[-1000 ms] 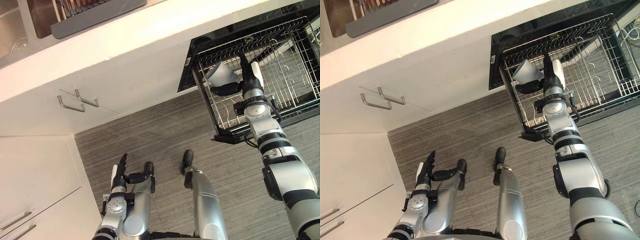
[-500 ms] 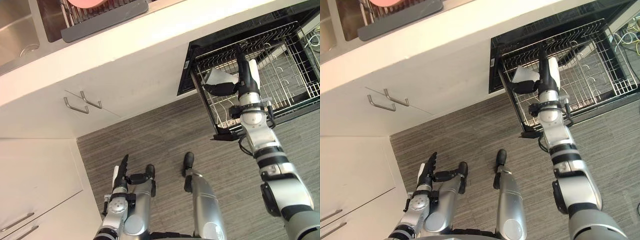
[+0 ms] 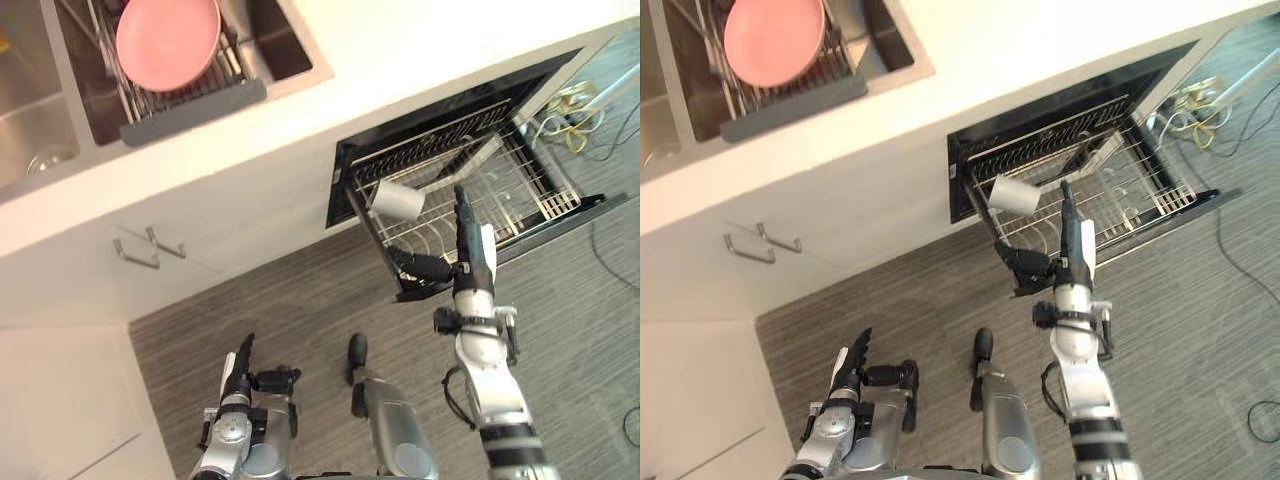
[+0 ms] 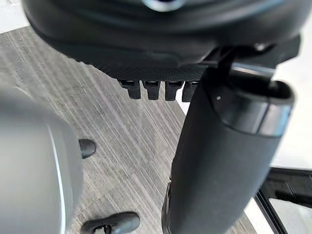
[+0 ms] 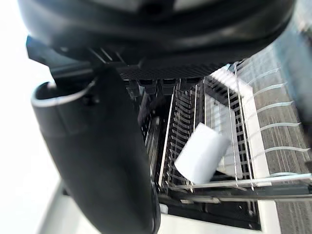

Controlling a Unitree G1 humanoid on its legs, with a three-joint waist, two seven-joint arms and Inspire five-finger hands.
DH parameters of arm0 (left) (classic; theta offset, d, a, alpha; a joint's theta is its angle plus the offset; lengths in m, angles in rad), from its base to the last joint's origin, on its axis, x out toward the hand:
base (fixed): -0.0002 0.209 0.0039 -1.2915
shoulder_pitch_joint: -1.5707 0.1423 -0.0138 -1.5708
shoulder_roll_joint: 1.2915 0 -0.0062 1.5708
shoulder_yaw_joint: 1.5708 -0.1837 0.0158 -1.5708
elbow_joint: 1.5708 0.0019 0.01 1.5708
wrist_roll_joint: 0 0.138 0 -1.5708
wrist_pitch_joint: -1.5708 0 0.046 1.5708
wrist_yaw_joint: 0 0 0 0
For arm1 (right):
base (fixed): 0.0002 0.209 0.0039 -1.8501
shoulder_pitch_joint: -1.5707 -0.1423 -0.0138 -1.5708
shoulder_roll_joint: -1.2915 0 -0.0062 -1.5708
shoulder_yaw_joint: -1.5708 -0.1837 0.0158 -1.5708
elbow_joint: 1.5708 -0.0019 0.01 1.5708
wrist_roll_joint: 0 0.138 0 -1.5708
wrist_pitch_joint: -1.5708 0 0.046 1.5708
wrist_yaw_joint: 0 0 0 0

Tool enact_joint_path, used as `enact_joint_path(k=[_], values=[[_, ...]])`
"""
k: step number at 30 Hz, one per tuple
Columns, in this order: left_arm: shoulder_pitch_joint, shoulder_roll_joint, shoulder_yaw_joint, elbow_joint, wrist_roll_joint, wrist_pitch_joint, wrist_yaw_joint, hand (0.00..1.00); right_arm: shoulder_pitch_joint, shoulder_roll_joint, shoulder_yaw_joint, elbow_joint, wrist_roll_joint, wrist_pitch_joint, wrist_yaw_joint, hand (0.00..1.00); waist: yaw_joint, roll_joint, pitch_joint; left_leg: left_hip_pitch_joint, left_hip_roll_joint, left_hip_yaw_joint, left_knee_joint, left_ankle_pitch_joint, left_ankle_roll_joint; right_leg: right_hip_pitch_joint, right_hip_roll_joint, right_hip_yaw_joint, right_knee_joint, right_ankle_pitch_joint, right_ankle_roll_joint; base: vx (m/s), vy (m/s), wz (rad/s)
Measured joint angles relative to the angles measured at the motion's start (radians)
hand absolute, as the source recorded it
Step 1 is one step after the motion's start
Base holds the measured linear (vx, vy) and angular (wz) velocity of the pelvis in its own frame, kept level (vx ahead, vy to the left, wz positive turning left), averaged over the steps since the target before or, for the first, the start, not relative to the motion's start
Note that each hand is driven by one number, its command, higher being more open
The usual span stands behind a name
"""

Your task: Walk over to the sink, pick up the cup, carry it to the dishwasher, place the cup inside the dishwasher, then close the dishwasher door

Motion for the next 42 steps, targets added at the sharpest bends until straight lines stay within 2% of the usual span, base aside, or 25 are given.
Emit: enact_joint_path(k=[5, 11, 19, 26, 28, 31, 33, 34, 36, 38, 40, 41, 42], values=[[0.023, -0.012, 0.000, 0.045, 0.002, 0.005, 0.000, 1.00, 0.146, 0.086, 0.003, -0.114, -0.017, -0.037, 0.000, 1.00, -0.012, 0.000, -0.080, 0.089, 0.009, 0.029, -0.068, 0.012, 0.001, 0.090, 0.014, 0.022, -0.095, 0.031, 0.006, 0.08, 0.038, -0.16], [0.033, -0.012, -0.022, 0.085, 0.005, 0.009, 0.000, 1.00, 0.238, 0.114, 0.033, -0.200, -0.037, -0.047, -0.002, 1.00, -0.022, 0.000, -0.134, 0.136, 0.005, 0.038, -0.086, 0.014, 0.001, 0.161, 0.015, 0.029, -0.174, 0.067, 0.009, 0.01, 0.029, -0.05], [0.033, -0.009, -0.027, 0.113, 0.023, 0.010, 0.001, 1.00, 0.257, 0.114, 0.063, -0.233, -0.148, -0.060, -0.013, 1.00, -0.022, -0.002, -0.163, 0.165, 0.004, 0.038, -0.108, 0.020, -0.015, 0.193, 0.015, 0.030, -0.202, 0.085, 0.007, -0.05, 0.004, 0.00], [0.029, -0.008, -0.028, 0.124, 0.023, 0.009, 0.004, 1.00, 0.252, 0.062, 0.078, -0.292, -0.179, -0.086, -0.037, 1.00, -0.022, 0.000, -0.163, 0.159, 0.003, 0.031, -0.099, 0.019, -0.023, 0.198, 0.013, 0.025, -0.200, 0.092, 0.005, -0.03, 0.010, 0.02], [0.021, -0.011, -0.028, 0.137, 0.021, 0.009, 0.004, 1.00, 0.250, 0.053, 0.081, -0.292, -0.178, -0.088, -0.040, 1.00, -0.022, 0.009, -0.157, 0.143, 0.013, 0.022, -0.053, -0.004, -0.033, 0.197, 0.018, 0.015, -0.178, 0.076, 0.003, -0.02, 0.007, 0.13], [0.014, -0.020, -0.028, 0.143, 0.021, 0.003, 0.007, 1.00, 0.239, 0.026, 0.091, -0.292, -0.178, -0.095, -0.041, 1.00, -0.021, 0.037, -0.140, 0.126, 0.050, 0.022, 0.053, -0.065, -0.070, 0.199, 0.042, 0.005, -0.105, 0.012, -0.008, -0.01, 0.002, 0.06], [0.014, -0.021, -0.026, 0.144, 0.021, 0.001, 0.007, 1.00, 0.236, 0.013, 0.098, -0.305, -0.177, -0.096, -0.044, 1.00, -0.021, 0.043, -0.136, 0.110, 0.066, 0.056, 0.118, -0.066, -0.070, 0.209, 0.050, 0.003, -0.095, -0.003, -0.017, 0.00, -0.017, 0.01], [0.012, -0.023, -0.024, 0.142, 0.021, -0.001, 0.007, 1.00, 0.232, -0.001, 0.100, -0.322, -0.177, -0.098, -0.047, 1.00, -0.021, 0.052, -0.131, 0.079, 0.080, 0.087, 0.197, -0.062, -0.067, 0.225, 0.054, 0.001, -0.103, -0.004, -0.020, -0.01, -0.024, 0.07], [0.010, -0.023, -0.015, 0.142, 0.021, -0.001, 0.007, 1.00, 0.219, -0.015, 0.098, -0.326, -0.177, -0.101, -0.052, 1.00, -0.026, 0.049, -0.129, 0.034, 0.093, 0.123, 0.303, -0.038, -0.087, 0.260, 0.040, 0.000, -0.134, -0.007, -0.024, 0.01, 0.000, 0.12], [0.011, -0.028, -0.017, 0.141, 0.021, -0.005, 0.007, 1.00, 0.201, -0.021, 0.085, -0.338, -0.175, -0.101, -0.069, 1.00, -0.026, 0.051, -0.132, -0.004, 0.096, 0.175, 0.291, -0.062, -0.079, 0.270, 0.017, -0.014, -0.147, -0.007, -0.024, 0.01, 0.034, 0.23], [0.011, -0.029, -0.017, 0.132, 0.021, -0.005, 0.007, 1.00, 0.171, -0.024, 0.069, -0.338, -0.172, -0.101, -0.083, 1.00, -0.026, 0.051, -0.132, -0.036, 0.087, 0.232, 0.195, -0.062, -0.075, 0.273, -0.007, -0.029, -0.170, -0.007, -0.024, 0.00, 0.086, 0.21], [0.012, -0.033, -0.020, 0.131, 0.021, -0.005, 0.009, 1.00, 0.157, -0.033, 0.060, -0.336, -0.171, -0.101, -0.088, 1.00, -0.023, 0.060, -0.136, -0.035, 0.088, 0.258, 0.098, -0.059, -0.069, 0.274, -0.010, -0.041, -0.181, -0.008, -0.022, 0.01, 0.063, 0.07], [0.016, -0.036, -0.020, 0.133, 0.020, -0.004, 0.011, 1.00, 0.155, -0.039, 0.058, -0.334, -0.171, -0.101, -0.090, 1.00, -0.020, 0.078, -0.145, -0.036, 0.097, 0.261, 0.074, -0.054, -0.057, 0.275, -0.001, -0.041, -0.181, -0.011, -0.015, 0.07, 0.110, 0.07]])
